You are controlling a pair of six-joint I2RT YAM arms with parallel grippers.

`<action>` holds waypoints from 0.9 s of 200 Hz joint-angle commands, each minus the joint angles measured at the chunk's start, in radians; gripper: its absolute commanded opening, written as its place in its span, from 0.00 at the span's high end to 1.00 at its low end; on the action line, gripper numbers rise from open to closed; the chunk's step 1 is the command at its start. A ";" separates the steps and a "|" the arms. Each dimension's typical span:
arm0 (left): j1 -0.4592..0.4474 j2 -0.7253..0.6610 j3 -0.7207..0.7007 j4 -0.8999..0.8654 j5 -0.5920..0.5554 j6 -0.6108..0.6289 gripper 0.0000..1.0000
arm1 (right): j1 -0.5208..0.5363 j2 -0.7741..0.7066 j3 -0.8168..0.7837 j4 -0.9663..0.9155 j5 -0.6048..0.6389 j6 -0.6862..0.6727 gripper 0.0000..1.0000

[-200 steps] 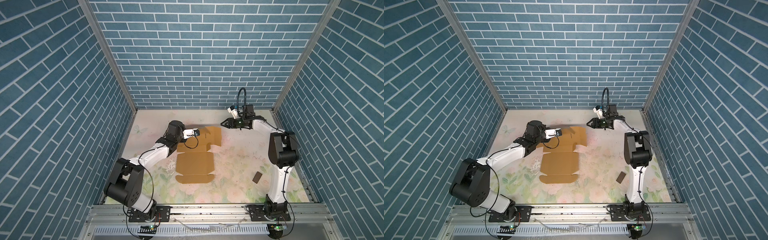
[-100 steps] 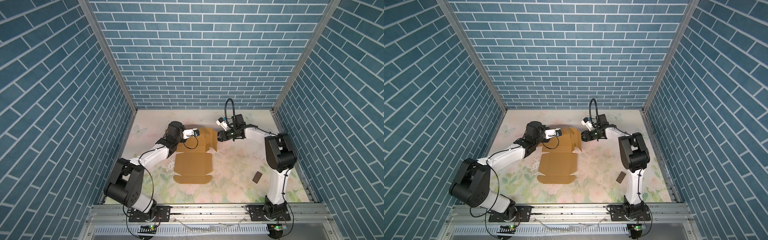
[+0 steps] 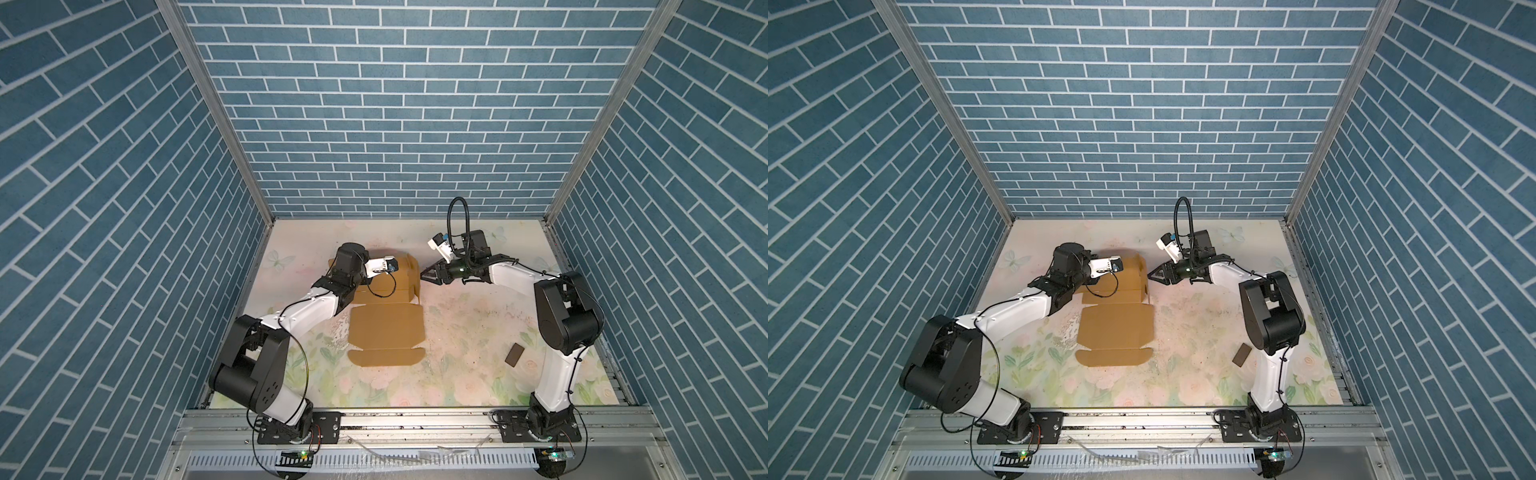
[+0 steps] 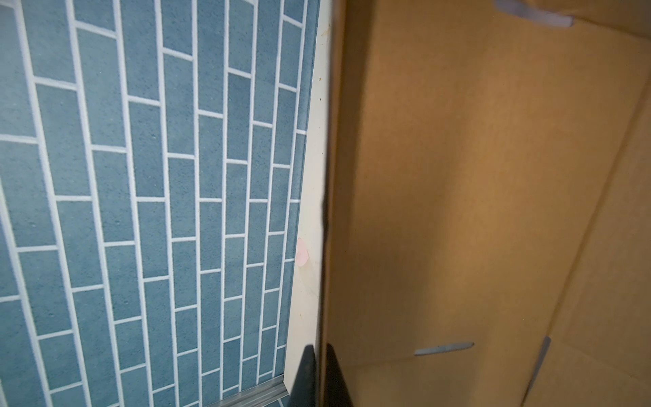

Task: Assemble paper box
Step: Fold the bottom flaps of a flat cardboard box at the center of the table.

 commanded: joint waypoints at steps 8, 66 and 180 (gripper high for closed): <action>-0.009 -0.003 0.004 -0.011 0.003 -0.015 1.00 | 0.029 -0.037 -0.027 0.082 0.072 -0.020 0.50; -0.011 -0.018 0.006 -0.077 0.025 0.006 1.00 | 0.084 -0.037 -0.084 0.248 0.192 0.029 0.49; -0.007 -0.055 -0.033 -0.142 0.045 0.076 1.00 | 0.202 -0.086 -0.241 0.492 0.432 0.056 0.44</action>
